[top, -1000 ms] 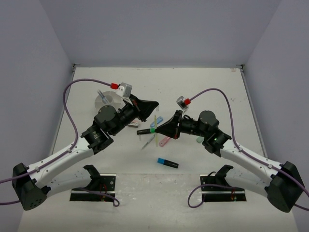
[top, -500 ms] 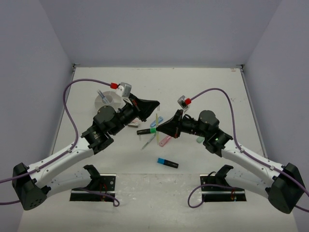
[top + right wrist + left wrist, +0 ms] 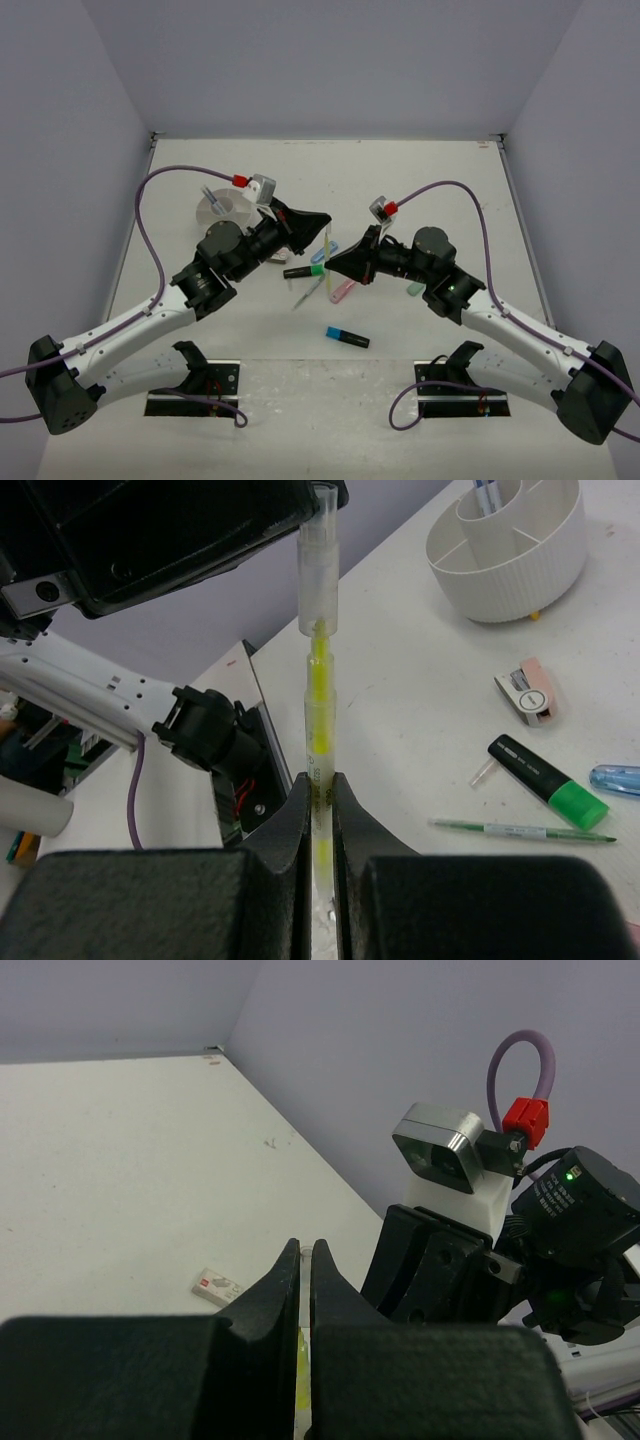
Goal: Sort the stationery into containers
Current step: Close the pen cap on the pen.
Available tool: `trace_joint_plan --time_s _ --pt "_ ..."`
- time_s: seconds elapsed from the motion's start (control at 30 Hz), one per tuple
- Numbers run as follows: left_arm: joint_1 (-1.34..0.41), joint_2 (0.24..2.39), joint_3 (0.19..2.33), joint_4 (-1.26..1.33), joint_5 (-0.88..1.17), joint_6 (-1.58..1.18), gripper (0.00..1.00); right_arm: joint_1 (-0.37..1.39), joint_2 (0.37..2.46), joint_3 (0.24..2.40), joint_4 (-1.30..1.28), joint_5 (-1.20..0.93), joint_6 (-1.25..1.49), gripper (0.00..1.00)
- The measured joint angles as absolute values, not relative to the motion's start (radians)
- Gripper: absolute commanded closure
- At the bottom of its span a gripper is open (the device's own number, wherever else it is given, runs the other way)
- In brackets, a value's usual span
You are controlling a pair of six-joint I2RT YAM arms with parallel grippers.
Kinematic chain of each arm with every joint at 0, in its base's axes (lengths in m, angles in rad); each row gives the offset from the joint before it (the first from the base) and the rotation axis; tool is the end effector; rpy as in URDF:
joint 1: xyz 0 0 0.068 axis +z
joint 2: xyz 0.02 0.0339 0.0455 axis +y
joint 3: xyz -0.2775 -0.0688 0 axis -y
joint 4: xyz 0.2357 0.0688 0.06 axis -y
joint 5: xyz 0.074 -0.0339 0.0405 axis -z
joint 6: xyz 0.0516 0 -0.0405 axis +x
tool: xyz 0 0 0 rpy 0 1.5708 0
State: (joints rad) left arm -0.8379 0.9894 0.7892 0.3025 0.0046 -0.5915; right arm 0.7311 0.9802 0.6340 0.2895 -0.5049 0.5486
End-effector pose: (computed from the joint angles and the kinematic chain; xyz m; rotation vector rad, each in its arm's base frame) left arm 0.1574 -0.1752 0.3702 0.1981 1.5671 -1.1497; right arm 0.1520 0.1698 0.3137 -0.5876 1.7136 1.3571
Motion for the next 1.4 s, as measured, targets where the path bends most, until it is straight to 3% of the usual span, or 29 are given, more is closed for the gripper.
trace_joint_plan --time_s 1.4 --pt "-0.838 0.999 0.788 0.327 -0.003 -0.592 1.00 0.731 0.946 0.640 0.255 -0.487 0.534 1.00"
